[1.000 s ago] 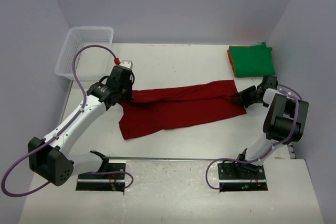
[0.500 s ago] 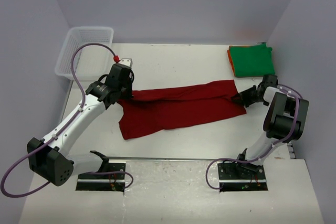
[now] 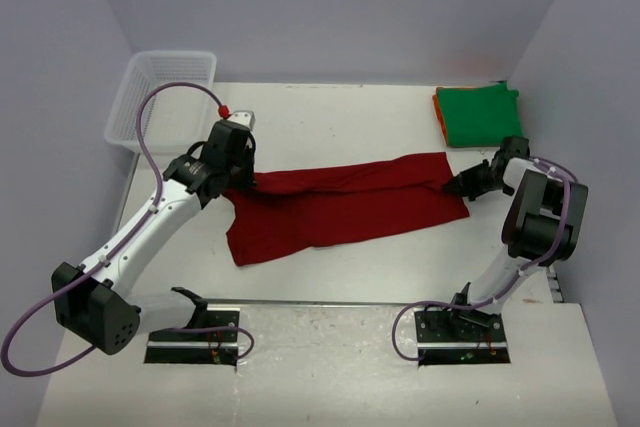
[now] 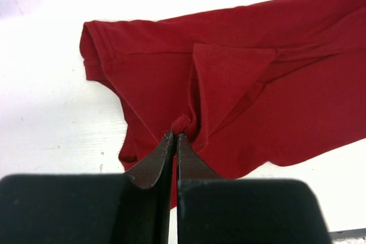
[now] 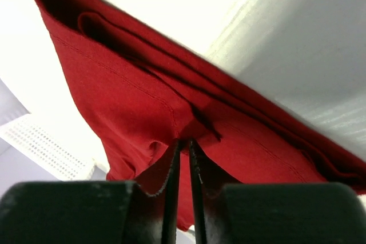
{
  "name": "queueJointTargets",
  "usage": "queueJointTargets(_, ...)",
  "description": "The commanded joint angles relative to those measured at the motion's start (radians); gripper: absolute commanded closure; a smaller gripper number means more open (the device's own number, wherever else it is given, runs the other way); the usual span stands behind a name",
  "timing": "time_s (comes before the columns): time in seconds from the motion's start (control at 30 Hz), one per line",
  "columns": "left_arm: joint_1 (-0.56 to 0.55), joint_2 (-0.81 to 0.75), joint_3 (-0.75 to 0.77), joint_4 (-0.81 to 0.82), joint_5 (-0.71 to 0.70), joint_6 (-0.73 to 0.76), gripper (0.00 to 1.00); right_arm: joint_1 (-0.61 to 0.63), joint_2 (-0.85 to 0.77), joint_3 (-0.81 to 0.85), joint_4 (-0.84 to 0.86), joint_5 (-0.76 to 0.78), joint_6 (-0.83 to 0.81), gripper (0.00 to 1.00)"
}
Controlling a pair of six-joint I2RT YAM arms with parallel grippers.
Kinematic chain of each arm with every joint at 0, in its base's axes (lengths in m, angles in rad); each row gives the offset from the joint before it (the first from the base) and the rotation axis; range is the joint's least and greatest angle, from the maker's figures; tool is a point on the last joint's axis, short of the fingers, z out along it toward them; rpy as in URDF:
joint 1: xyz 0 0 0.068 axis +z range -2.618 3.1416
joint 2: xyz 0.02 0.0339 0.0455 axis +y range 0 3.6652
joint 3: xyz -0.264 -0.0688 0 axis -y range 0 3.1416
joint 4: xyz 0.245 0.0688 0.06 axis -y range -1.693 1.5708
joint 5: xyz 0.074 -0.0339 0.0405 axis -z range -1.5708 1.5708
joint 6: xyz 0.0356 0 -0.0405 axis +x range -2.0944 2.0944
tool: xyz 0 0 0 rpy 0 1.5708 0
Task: Fold and stack the t-shirts
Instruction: Fold the other side of the tshirt into a rectangle
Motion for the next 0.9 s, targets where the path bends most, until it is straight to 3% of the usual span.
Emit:
queueJointTargets(0.0, -0.003, -0.011, 0.012, 0.055, 0.052, 0.030, 1.00, 0.009, 0.010, 0.039, -0.029, 0.015, -0.023, 0.90)
queueJointTargets(0.13, -0.003, -0.017, 0.006, 0.063, 0.056, 0.036, 1.00, 0.009, 0.010, 0.039, -0.030, 0.022, -0.024, 1.00)
queueJointTargets(0.33, -0.003, -0.015, -0.020, 0.068, 0.047, 0.030, 1.00, 0.012, 0.007, 0.059, -0.012, 0.042, -0.049, 1.00)
queueJointTargets(0.6, -0.003, 0.000, -0.066, 0.069, 0.036, 0.004, 1.00, 0.024, -0.097, 0.137, -0.029, 0.203, -0.106, 1.00)
queueJointTargets(0.87, -0.003, 0.009, -0.103, 0.065, 0.047, -0.018, 1.00, 0.035, 0.008, 0.315, -0.101, 0.159, -0.181, 1.00)
